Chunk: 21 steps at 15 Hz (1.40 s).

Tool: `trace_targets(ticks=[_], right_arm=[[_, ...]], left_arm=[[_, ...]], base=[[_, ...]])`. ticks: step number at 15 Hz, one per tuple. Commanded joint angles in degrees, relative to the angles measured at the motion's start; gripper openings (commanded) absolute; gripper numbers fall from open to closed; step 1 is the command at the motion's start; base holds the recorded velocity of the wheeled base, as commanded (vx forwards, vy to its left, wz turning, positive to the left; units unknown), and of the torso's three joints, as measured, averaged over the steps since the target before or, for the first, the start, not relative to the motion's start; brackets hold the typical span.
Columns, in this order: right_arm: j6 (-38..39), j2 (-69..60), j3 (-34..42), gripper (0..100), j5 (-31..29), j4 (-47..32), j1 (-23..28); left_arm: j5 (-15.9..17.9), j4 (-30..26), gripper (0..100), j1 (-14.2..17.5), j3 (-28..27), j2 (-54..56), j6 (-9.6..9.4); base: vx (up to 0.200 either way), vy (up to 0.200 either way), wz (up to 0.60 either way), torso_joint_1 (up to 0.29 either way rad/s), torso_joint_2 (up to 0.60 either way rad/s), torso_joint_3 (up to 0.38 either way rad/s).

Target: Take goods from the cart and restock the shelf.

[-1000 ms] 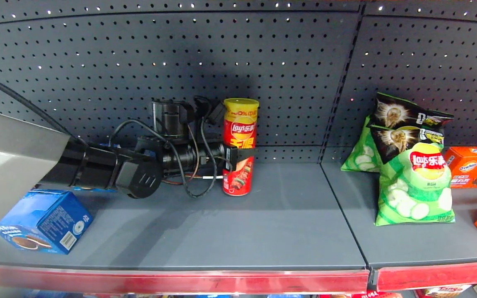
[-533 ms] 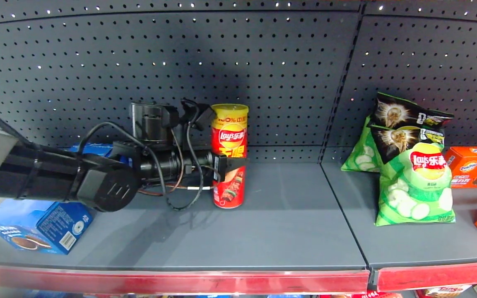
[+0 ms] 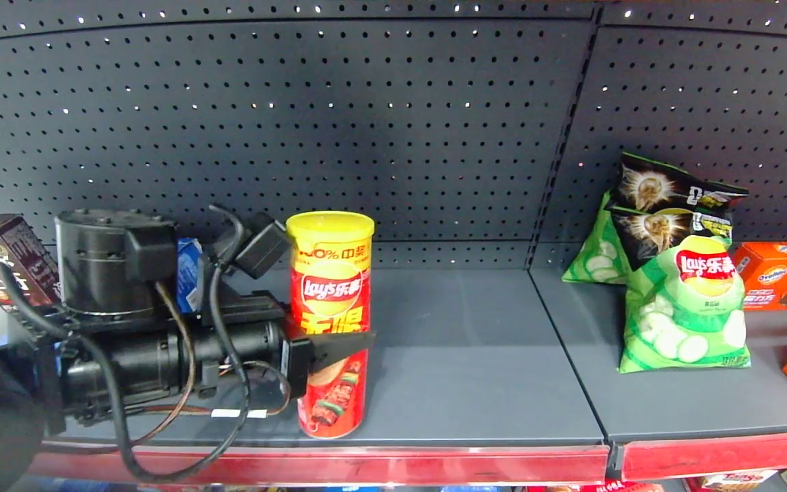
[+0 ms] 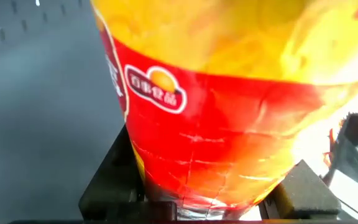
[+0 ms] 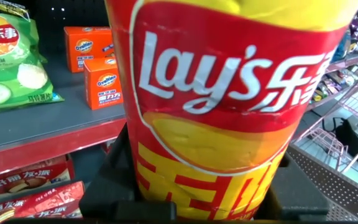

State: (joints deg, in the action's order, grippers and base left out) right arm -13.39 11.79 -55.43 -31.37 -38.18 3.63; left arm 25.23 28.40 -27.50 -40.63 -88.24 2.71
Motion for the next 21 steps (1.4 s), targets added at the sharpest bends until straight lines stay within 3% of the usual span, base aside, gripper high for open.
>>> trace_targets(ticks=[1, 3, 6, 10, 21], right_arm=[[-0.06, -0.36, -0.03, 0, -0.01, 0.04, -0.38], [-0.06, -0.19, -0.03, 0, -0.10, 0.04, -1.08], [-0.06, 0.16, -0.20, 0, -0.01, 0.48, -1.17], [-0.06, 0.25, -0.73, 0, -0.10, 0.48, -1.44], [-0.06, 0.43, -1.08, 0, -0.19, 0.39, -1.44]], left_arm=[[-0.10, 0.07, 0, 0.87, 4.95, 5.44, 0.28], [-0.10, 0.42, 0, 3.51, 5.30, 5.18, 1.16], [-0.01, 0.69, 0, 4.74, 2.84, 1.58, 1.25], [-0.01, 0.78, 0, 3.95, -2.70, -4.05, 1.16], [-0.10, 1.92, 0, 4.56, -1.64, -6.16, 1.25]], base=[[0.000, 0.000, 0.00, 0.000, 0.00, 0.000], [0.000, 0.000, 0.00, 0.000, 0.00, 0.000], [0.000, 0.000, 0.00, 0.000, 0.00, 0.000], [0.000, 0.000, 0.00, 0.000, 0.00, 0.000], [0.000, 0.000, 0.00, 0.000, 0.00, 0.000]])
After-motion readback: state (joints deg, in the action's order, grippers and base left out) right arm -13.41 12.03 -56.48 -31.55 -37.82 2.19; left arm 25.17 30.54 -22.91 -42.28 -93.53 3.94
